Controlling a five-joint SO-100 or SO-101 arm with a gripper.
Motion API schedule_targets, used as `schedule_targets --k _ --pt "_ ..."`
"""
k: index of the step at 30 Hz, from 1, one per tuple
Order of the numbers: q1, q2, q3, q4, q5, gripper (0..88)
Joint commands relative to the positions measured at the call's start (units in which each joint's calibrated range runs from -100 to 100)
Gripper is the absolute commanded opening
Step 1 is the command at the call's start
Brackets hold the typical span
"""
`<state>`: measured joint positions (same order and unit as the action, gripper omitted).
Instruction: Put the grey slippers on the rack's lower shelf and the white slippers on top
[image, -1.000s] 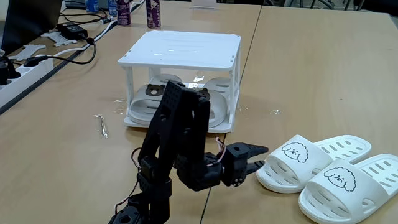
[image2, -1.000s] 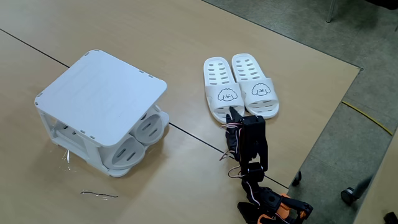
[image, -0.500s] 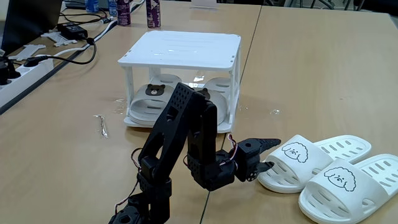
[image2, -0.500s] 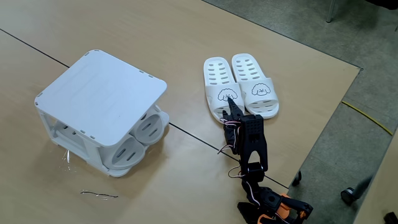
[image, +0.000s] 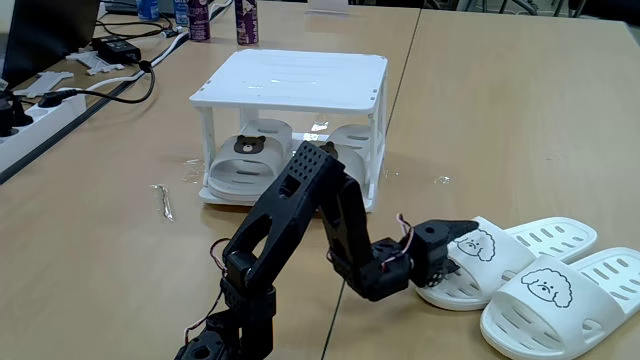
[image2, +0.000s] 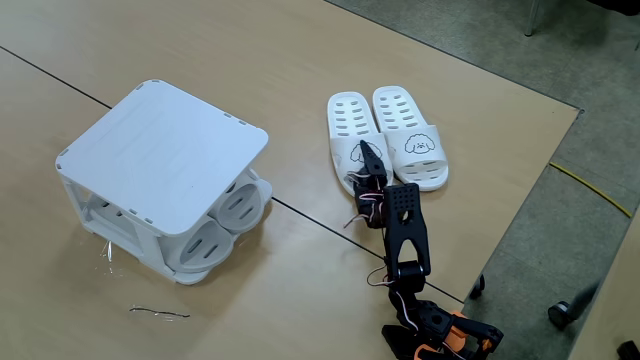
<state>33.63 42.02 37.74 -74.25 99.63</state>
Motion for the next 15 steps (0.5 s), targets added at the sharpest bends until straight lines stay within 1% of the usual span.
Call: schedule_targets --k 1,5,6,7,9,10,11,15 --pt "0.5 1.4 -10.4 3.3 0.4 28.8" --pt "2.8 4.5 -16.4 6.9 0.4 28.2" --pt "3.2 4.8 -17.1 7.6 0.4 25.6" --pt "3.4 4.8 -17.5 8.4 0.4 20.2" --pt "3.3 4.3 -17.7 9.6 0.4 5.7" --pt "3.1 4.1 -17.7 9.6 0.4 0.2" --pt "2.9 4.0 -17.8 9.6 0.4 1.5" --pt "1.8 -2.1 -18.3 11.3 0.4 0.7"
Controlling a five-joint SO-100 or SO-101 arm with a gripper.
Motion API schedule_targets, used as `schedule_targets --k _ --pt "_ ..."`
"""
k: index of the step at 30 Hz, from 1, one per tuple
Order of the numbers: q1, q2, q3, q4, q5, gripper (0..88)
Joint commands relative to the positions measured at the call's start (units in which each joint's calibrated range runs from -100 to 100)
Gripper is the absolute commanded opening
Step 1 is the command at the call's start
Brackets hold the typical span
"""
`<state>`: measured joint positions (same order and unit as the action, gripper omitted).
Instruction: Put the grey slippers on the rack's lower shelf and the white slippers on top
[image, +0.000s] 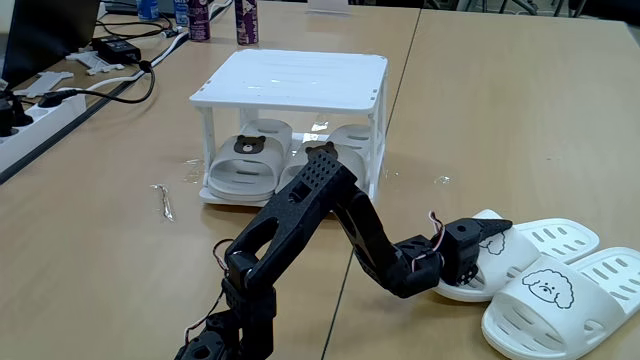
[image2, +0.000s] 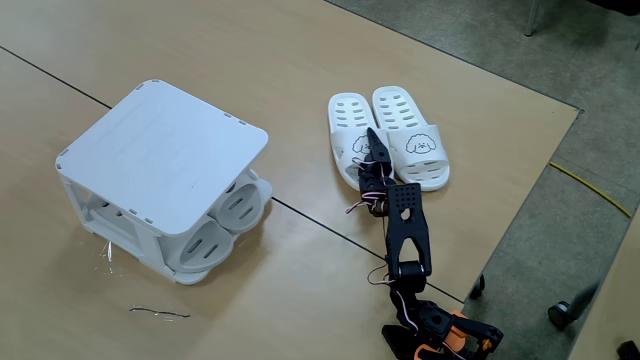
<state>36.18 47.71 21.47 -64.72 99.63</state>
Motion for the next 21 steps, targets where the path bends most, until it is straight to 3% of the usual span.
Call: schedule_targets --k 1,6,12,21 --pt "-0.7 -10.5 -2.0 4.3 0.4 0.7" --pt "-0.2 -27.0 -4.6 22.1 0.4 0.7" --pt "-0.1 -40.4 -19.7 47.6 0.4 0.7" --pt "-0.3 -54.8 -32.5 71.6 0.4 0.7"
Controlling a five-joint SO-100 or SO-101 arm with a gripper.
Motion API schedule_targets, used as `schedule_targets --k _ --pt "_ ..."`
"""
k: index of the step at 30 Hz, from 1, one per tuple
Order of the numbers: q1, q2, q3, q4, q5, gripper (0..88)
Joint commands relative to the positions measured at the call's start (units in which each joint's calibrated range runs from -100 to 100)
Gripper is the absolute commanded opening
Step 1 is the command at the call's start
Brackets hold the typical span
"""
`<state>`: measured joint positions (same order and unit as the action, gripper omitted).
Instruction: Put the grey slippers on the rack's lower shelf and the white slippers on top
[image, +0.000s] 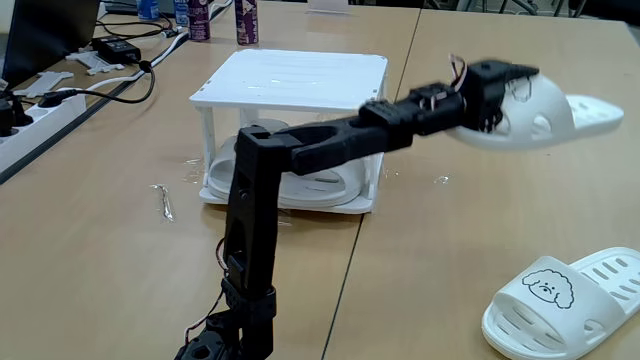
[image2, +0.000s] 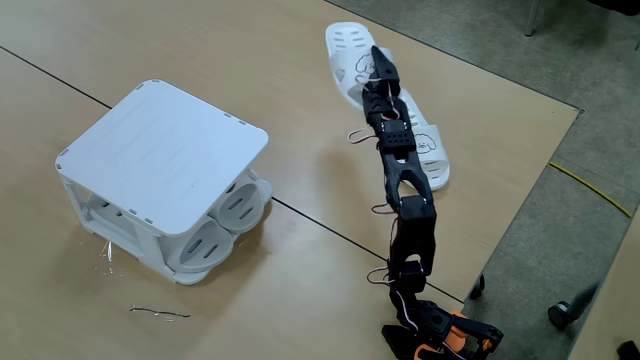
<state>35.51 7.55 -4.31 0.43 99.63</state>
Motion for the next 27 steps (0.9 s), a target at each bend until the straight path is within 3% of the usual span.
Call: schedule_targets --k 1,5,8,22,27 --pt "0.2 -16.9 -6.7 8.5 0.4 0.7" --pt "-0.4 -25.2 -6.7 14.8 0.4 0.7" --pt "-5.4 -30.9 -6.5 16.9 0.4 0.7" --pt "-46.9 -34.2 -6.2 18.0 0.4 0.7" --pt "-53.9 -33.7 -2.6 17.9 0.4 0.7"
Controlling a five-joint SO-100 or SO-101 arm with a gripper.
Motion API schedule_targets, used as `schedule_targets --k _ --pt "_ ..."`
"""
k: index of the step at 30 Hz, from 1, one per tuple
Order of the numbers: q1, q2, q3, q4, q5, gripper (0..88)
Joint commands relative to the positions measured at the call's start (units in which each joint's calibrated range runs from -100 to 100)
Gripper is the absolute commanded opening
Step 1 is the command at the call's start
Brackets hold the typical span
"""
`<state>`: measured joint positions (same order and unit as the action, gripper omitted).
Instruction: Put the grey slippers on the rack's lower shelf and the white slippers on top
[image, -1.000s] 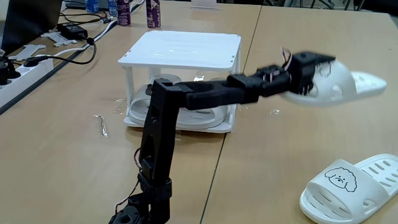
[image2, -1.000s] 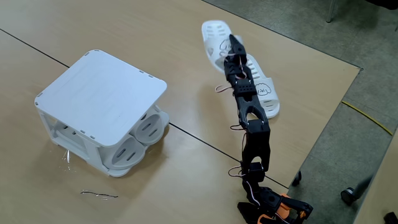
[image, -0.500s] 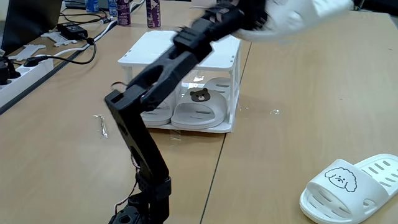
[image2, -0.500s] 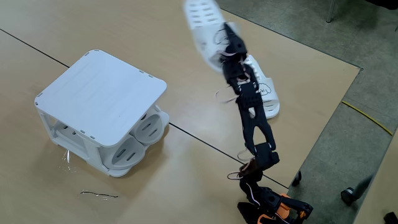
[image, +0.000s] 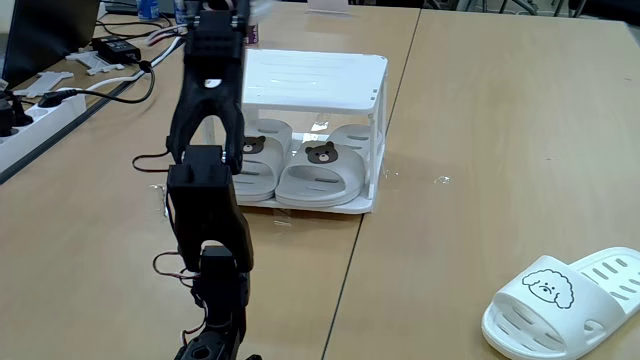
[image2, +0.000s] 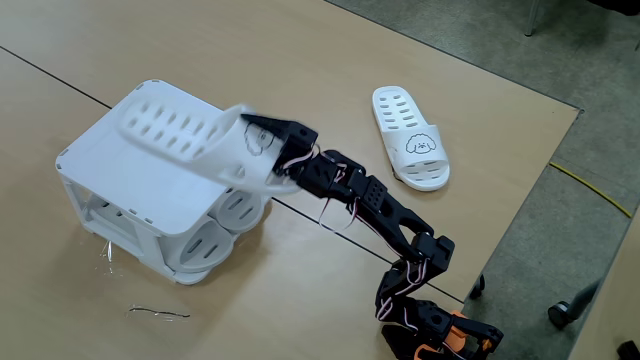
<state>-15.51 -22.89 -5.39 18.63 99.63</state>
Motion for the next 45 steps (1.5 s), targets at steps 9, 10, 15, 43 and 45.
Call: schedule_targets --k 9,10,15,43,45 --pt "-4.2 19.9 -20.7 -0.8 0.4 0.7" --pt "-4.1 23.1 -24.4 -0.8 0.4 0.7" --pt "-1.6 40.7 -43.2 -0.9 0.4 0.7" --pt "2.3 66.9 -68.7 -0.2 0.4 28.5" --pt "2.3 66.8 -67.3 -0.2 0.4 28.5"
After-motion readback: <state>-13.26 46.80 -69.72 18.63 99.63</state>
